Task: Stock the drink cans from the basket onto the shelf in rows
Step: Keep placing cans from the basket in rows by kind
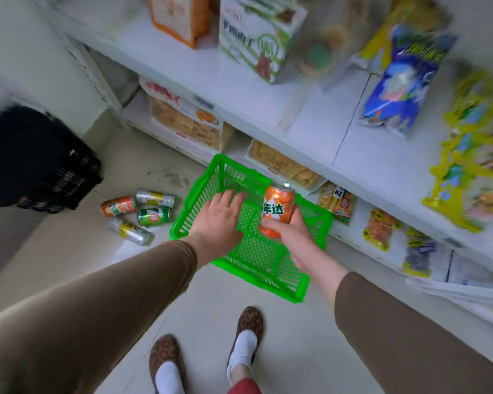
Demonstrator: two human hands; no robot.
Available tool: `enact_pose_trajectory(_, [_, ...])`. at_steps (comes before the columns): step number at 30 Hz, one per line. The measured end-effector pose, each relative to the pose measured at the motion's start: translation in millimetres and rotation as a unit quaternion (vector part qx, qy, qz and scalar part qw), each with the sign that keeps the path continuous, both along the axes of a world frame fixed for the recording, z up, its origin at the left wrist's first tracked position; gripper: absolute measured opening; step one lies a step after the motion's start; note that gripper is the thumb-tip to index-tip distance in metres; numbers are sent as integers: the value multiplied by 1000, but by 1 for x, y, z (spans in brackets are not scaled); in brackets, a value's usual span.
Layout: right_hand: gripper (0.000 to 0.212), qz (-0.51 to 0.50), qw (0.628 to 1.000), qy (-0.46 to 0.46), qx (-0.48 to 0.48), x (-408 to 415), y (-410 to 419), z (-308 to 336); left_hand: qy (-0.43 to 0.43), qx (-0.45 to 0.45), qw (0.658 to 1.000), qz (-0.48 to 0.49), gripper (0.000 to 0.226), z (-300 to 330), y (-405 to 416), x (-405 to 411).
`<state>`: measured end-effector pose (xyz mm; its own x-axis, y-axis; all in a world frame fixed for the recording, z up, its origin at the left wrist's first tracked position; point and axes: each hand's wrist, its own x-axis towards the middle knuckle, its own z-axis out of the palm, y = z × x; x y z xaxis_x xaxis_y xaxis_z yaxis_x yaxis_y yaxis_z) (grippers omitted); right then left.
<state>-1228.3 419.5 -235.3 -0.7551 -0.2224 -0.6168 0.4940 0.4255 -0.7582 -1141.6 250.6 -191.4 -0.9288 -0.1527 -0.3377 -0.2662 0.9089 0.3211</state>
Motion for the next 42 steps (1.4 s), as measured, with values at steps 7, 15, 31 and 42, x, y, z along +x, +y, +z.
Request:
enact_pose_trajectory(7, [48,-57,976,0,-212,33,-41,268,128,-4,992,17,92,252,-34,24])
enact_pose_trajectory(15, [80,-44,957,52,-283,30,-67,440,235,9,972,-2,90,410,-47,13])
enact_pose_trajectory(31, [60,-22,959,256,-116,-184,-91,476,216,3,975,55,90,456,-61,-151])
enact_pose_trajectory(42, [71,-39,948,309,-63,-269,-139,466,204,16,976,72,86,445,-73,-195])
